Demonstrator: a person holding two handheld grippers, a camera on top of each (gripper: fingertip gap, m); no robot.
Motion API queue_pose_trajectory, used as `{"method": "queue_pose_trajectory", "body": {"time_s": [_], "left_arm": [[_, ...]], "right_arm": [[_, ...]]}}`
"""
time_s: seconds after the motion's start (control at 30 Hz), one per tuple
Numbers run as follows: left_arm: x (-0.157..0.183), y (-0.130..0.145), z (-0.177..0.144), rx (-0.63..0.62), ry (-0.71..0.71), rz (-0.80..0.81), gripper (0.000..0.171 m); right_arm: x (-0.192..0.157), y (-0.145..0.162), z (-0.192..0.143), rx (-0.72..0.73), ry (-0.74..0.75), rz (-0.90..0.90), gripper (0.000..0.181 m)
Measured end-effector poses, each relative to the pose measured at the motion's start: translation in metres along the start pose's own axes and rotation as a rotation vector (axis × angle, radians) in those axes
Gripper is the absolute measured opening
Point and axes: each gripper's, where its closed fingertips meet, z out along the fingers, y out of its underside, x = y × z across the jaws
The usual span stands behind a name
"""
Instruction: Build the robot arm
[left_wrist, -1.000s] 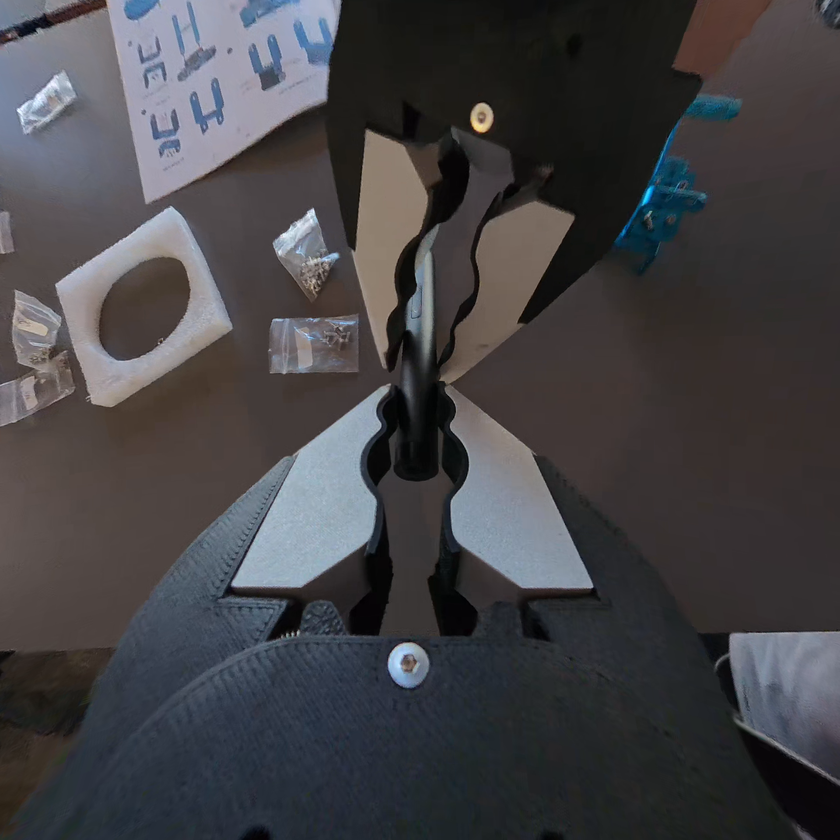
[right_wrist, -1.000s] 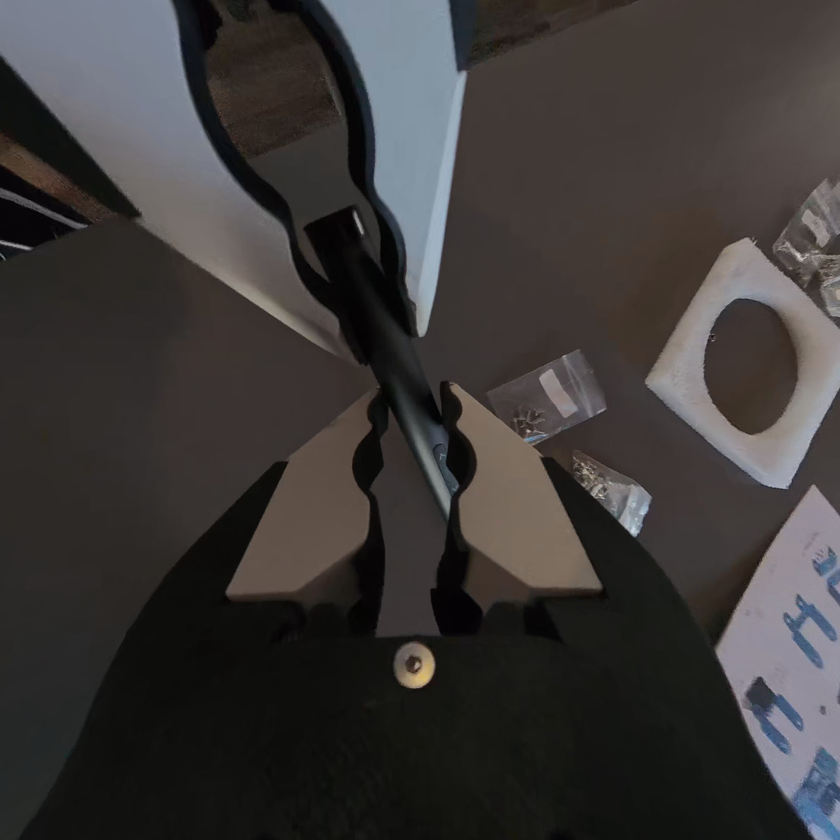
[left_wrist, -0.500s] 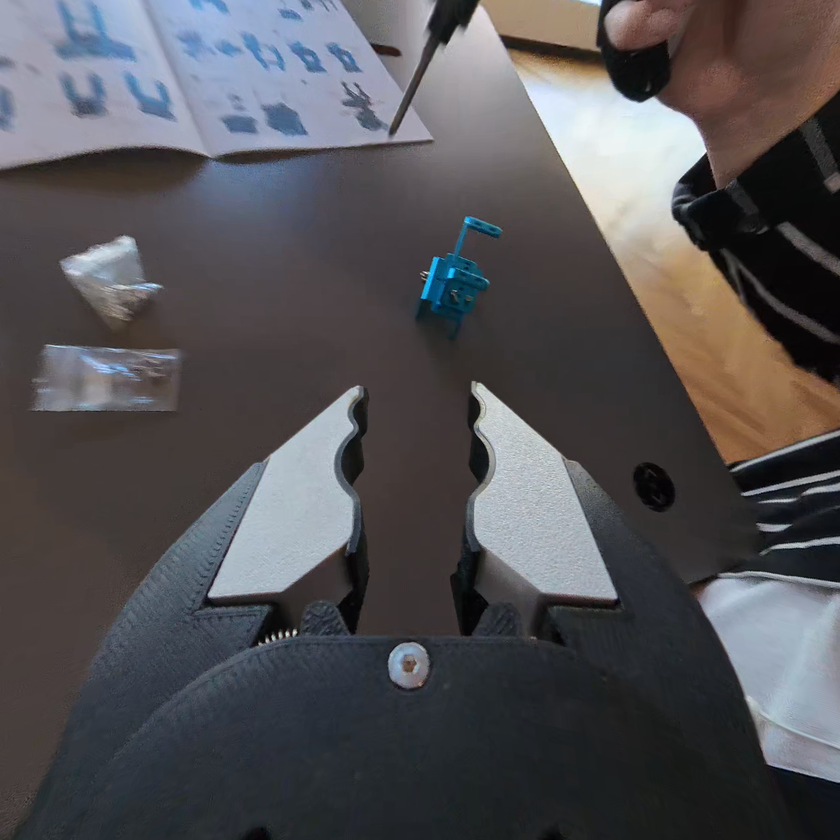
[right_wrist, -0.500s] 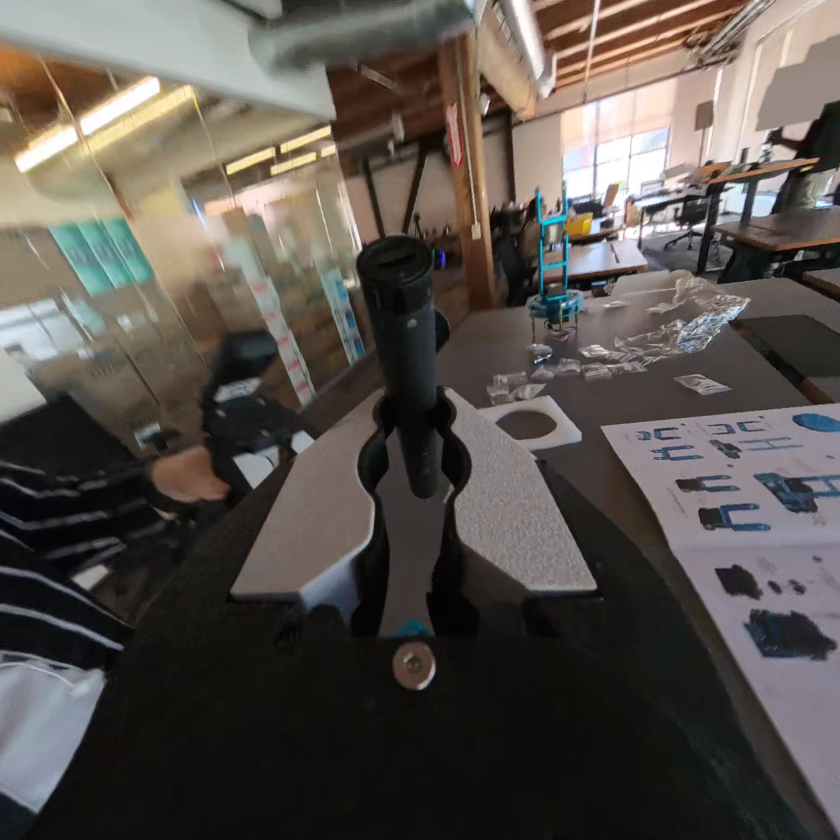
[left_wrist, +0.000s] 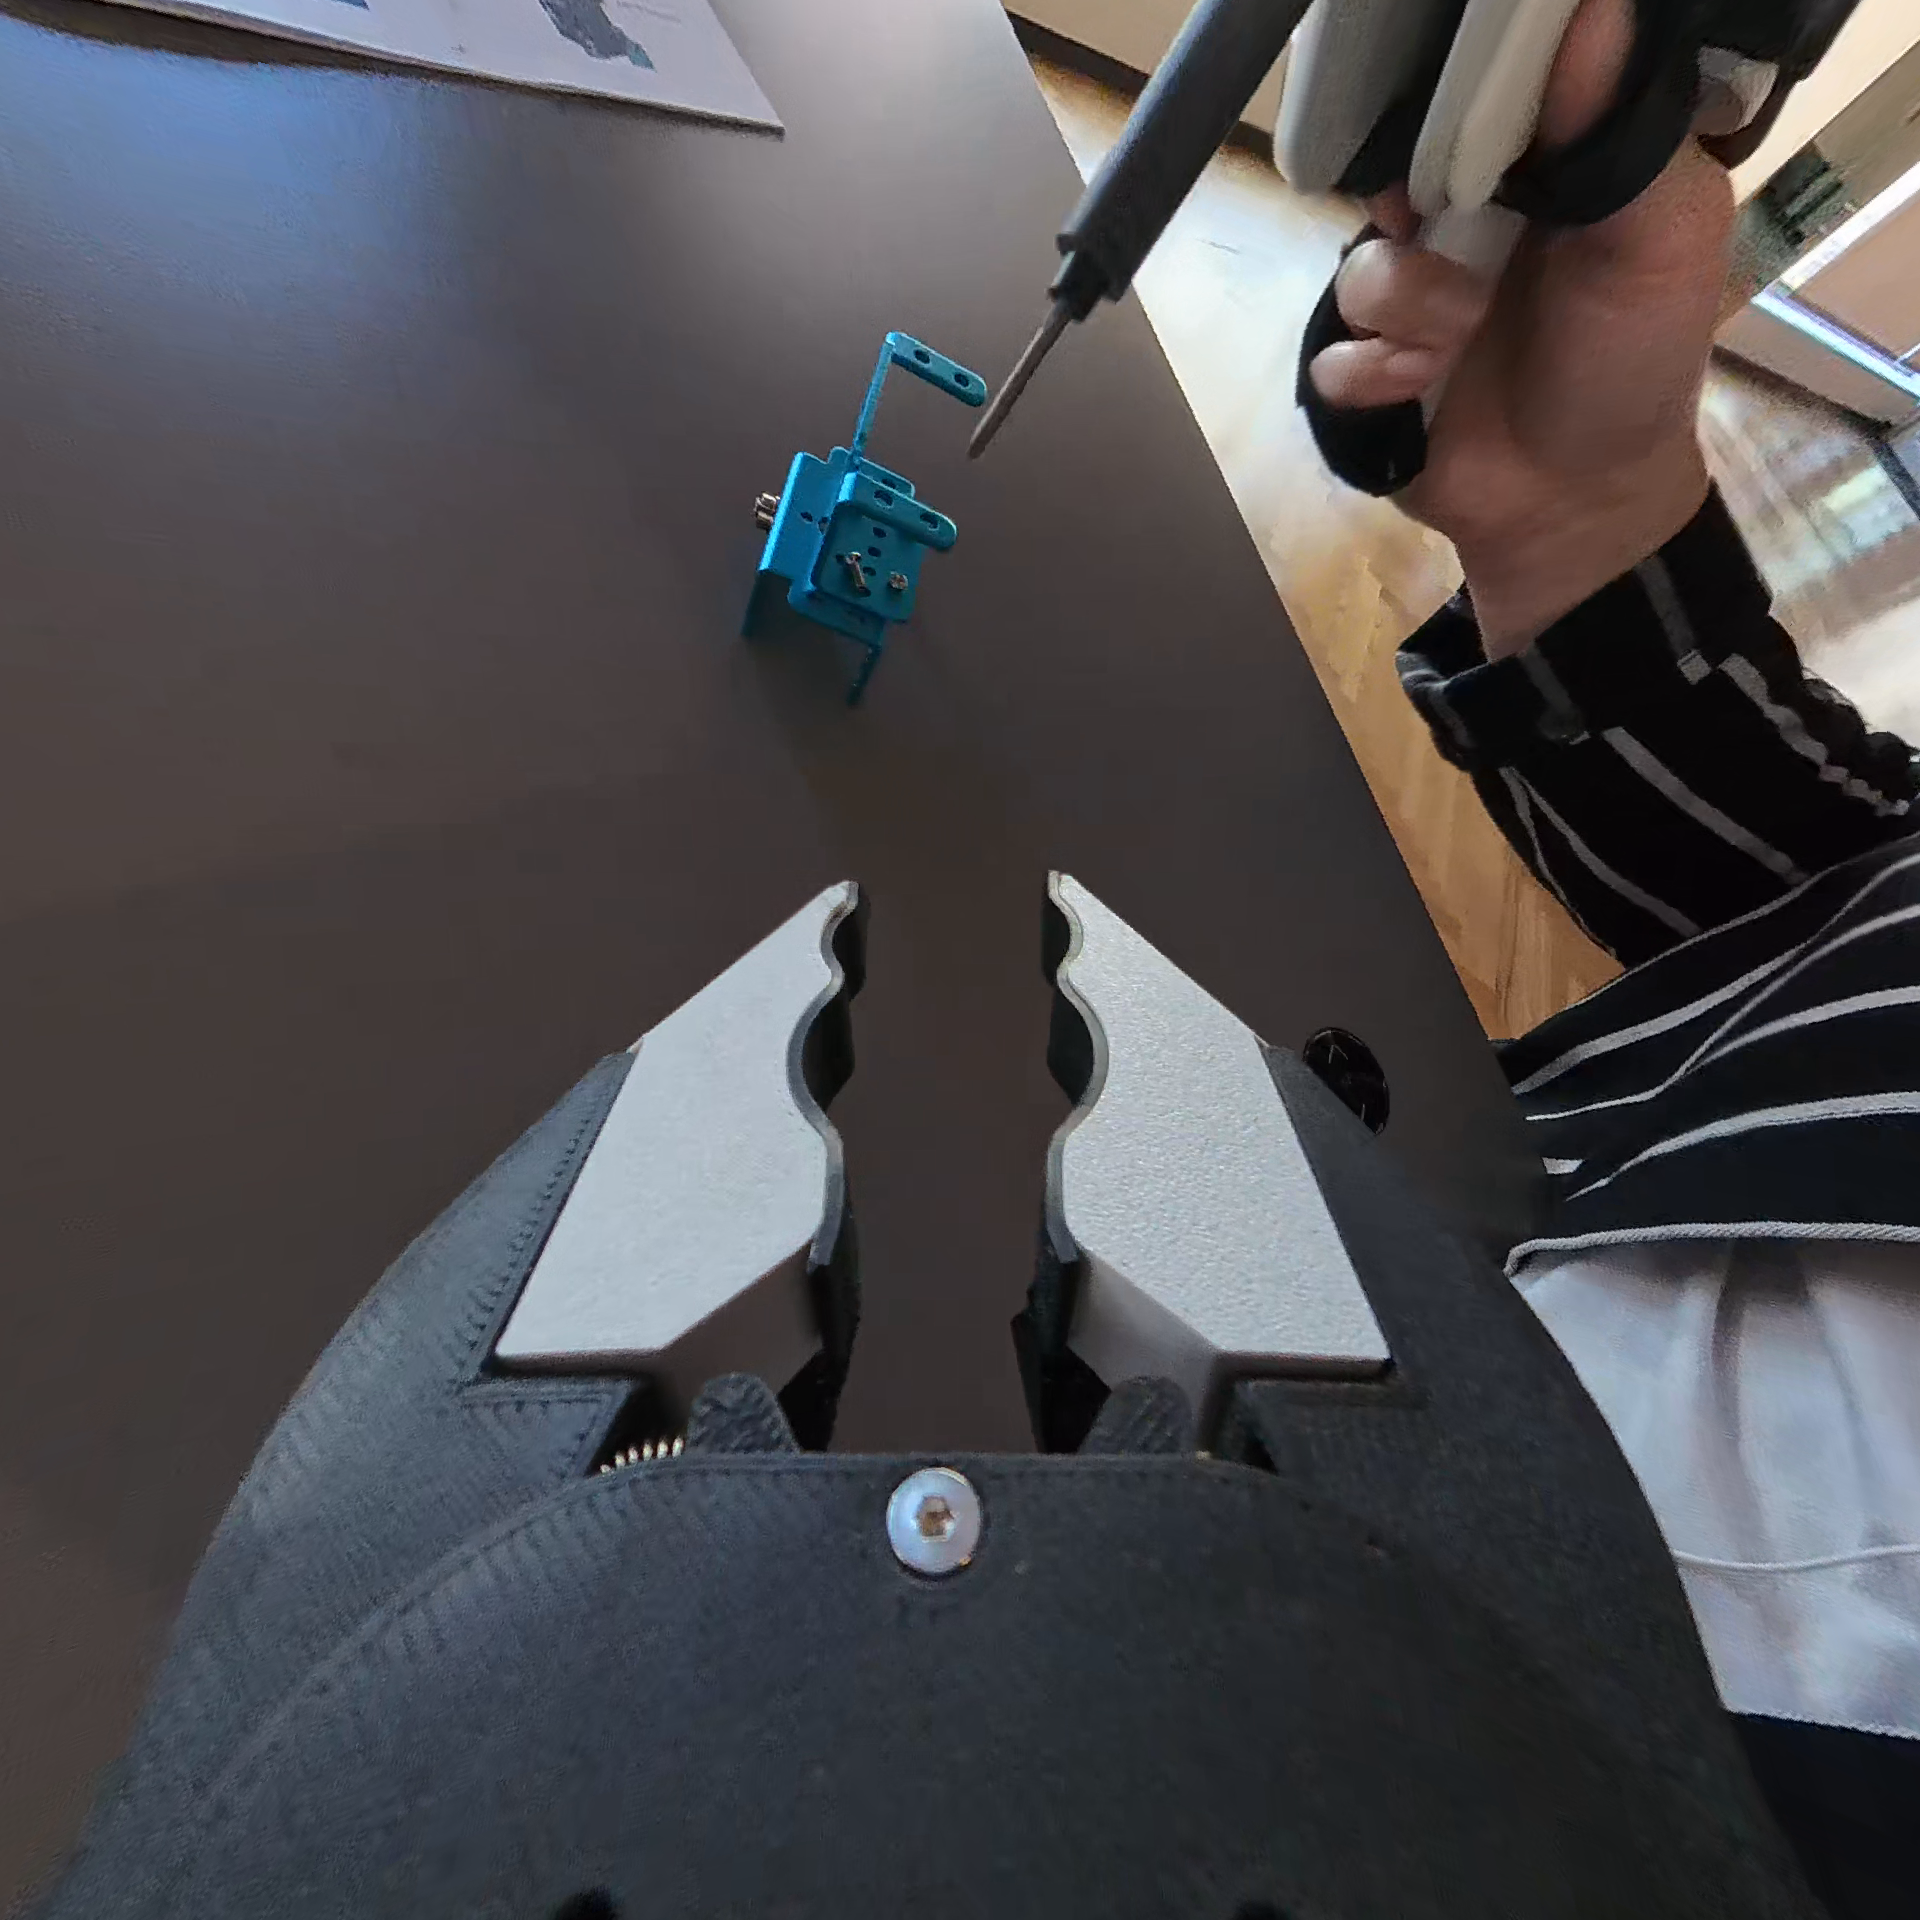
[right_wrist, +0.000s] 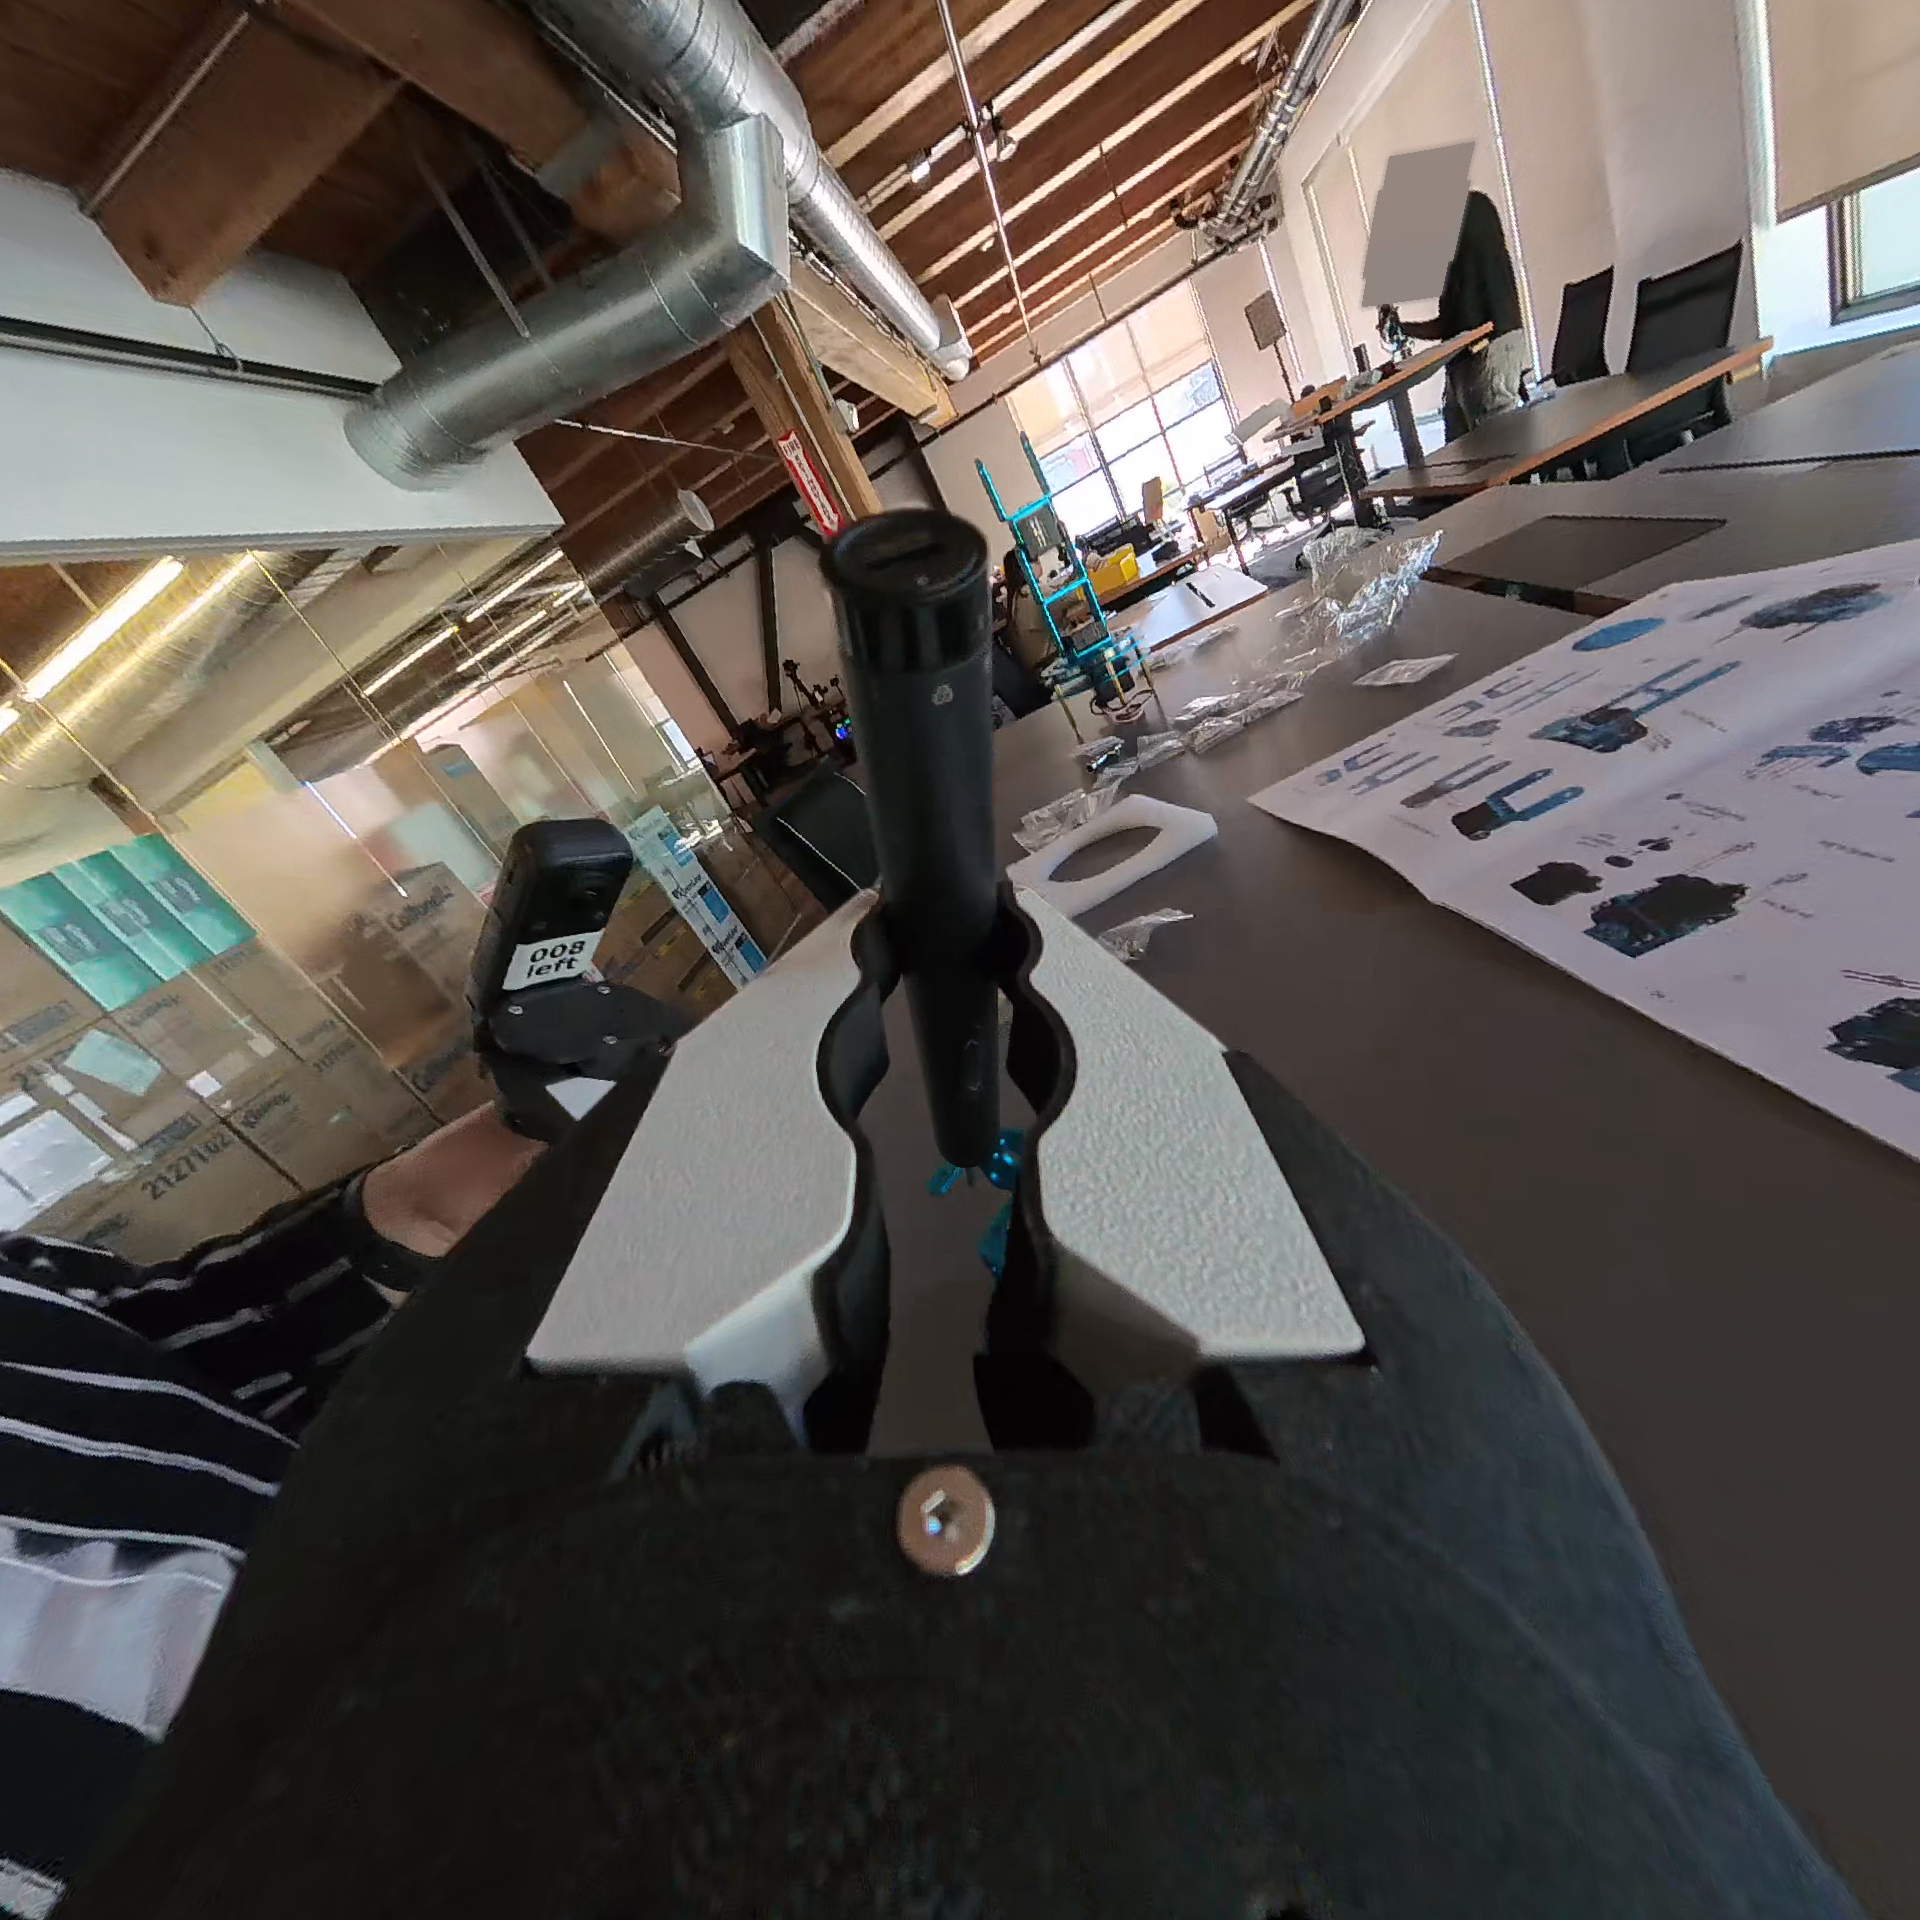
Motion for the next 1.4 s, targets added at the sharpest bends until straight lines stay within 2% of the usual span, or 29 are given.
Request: {"method": "queue_pose_trajectory", "body": {"time_s": [0.2, 0.67, 1.0, 1.4], "left_arm": [[0.003, 0.001, 0.008, -0.022, 0.006, 0.002, 0.032], [0.001, 0.007, 0.01, -0.039, -0.003, -0.017, 0.03], [0.003, 0.01, 0.012, -0.049, 0.001, -0.022, 0.03], [0.004, 0.012, 0.013, -0.052, 0.007, -0.028, 0.03]], "right_arm": [[0.011, 0.012, 0.013, -0.061, 0.021, -0.065, 0.017], [0.02, 0.027, 0.02, -0.086, -0.007, -0.01, 0.017], [0.02, 0.026, 0.018, -0.073, -0.015, 0.015, 0.017], [0.003, 0.02, 0.02, -0.063, -0.095, -0.106, 0.017]]}}
